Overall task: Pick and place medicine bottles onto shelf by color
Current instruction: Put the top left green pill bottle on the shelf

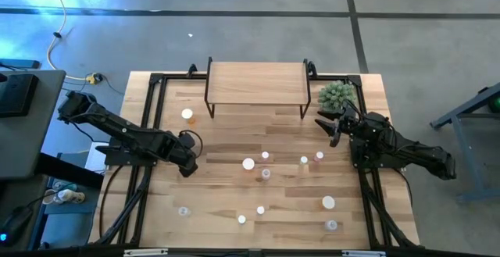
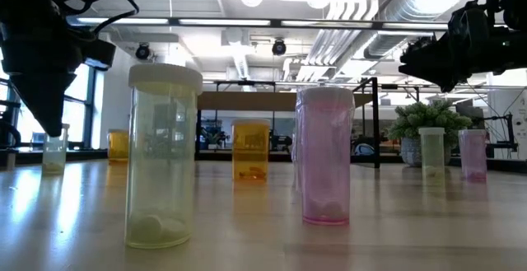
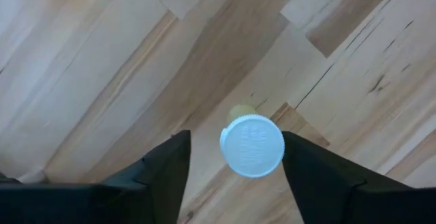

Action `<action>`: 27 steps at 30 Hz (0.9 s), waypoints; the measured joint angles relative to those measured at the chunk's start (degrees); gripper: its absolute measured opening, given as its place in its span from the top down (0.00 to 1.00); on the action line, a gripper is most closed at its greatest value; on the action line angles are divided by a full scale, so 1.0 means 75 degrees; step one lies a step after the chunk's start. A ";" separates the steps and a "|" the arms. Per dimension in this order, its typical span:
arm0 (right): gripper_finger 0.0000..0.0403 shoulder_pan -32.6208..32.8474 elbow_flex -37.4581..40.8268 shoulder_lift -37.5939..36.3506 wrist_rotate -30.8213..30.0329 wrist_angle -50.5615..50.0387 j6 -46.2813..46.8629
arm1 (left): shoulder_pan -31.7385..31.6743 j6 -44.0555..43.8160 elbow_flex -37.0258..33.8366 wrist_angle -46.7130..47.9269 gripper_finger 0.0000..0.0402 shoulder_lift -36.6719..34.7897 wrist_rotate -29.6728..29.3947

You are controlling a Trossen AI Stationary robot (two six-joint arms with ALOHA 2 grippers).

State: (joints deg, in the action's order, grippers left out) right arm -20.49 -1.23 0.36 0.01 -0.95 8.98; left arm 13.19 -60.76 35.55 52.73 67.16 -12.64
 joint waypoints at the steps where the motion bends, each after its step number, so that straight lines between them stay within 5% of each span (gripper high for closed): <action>1: 0.58 0.0000 0.0002 0.0000 0.0000 0.0003 0.0001 | 0.0000 0.0023 0.0000 0.0000 0.50 0.0008 0.0002; 15: 0.58 0.0003 0.0002 -0.0003 0.0000 0.0003 0.0002 | 0.0000 0.0156 0.0000 -0.0015 0.72 0.0008 0.0004; 27: 0.58 0.0001 0.0002 -0.0001 0.0000 0.0001 0.0001 | -0.0362 0.0961 0.0730 0.0006 0.72 0.0008 -0.0034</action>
State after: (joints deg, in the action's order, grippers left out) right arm -20.48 -1.21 0.36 0.01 -0.95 8.99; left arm 10.47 -53.56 41.03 52.77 67.22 -12.89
